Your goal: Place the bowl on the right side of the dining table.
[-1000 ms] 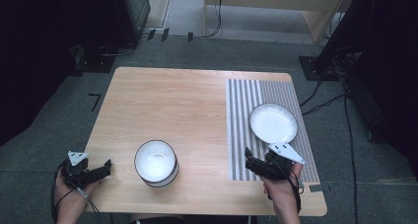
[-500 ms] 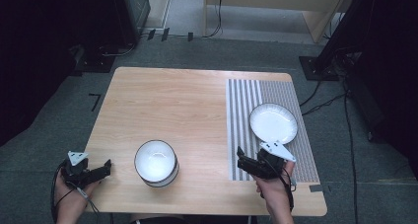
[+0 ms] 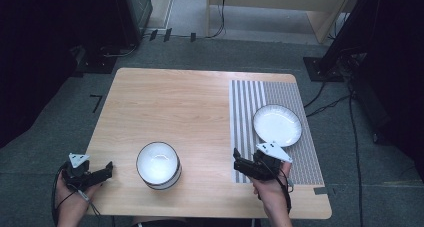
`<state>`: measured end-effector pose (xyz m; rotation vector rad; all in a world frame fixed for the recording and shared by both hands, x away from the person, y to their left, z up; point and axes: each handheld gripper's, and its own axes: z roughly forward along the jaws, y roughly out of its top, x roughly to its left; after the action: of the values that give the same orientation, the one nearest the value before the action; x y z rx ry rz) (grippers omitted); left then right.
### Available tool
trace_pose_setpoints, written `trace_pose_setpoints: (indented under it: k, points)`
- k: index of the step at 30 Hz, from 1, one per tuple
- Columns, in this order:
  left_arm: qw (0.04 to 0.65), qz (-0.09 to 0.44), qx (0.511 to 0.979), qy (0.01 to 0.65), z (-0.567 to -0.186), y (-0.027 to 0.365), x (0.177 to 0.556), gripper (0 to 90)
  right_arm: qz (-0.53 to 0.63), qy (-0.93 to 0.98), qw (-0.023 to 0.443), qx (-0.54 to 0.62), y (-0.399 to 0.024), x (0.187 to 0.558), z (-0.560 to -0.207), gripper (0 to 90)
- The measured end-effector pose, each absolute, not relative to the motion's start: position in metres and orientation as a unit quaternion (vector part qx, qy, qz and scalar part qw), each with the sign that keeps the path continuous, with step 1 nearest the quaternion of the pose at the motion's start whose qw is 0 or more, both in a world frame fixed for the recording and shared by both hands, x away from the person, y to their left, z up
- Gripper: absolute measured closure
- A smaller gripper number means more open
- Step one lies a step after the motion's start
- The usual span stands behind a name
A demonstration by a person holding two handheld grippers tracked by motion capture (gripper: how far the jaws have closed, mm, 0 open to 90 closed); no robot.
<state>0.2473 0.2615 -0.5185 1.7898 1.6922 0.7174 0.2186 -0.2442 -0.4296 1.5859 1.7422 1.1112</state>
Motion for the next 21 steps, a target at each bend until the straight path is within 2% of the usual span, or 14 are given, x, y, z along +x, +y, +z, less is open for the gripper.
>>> trace_pose_setpoints:
  k: [21]
  points:
    - [0.284,0.268,0.669,0.633,-0.518,0.262,0.247,4.2,0.417,0.654,0.257,0.576,-0.224,0.221,-0.428,7.5]
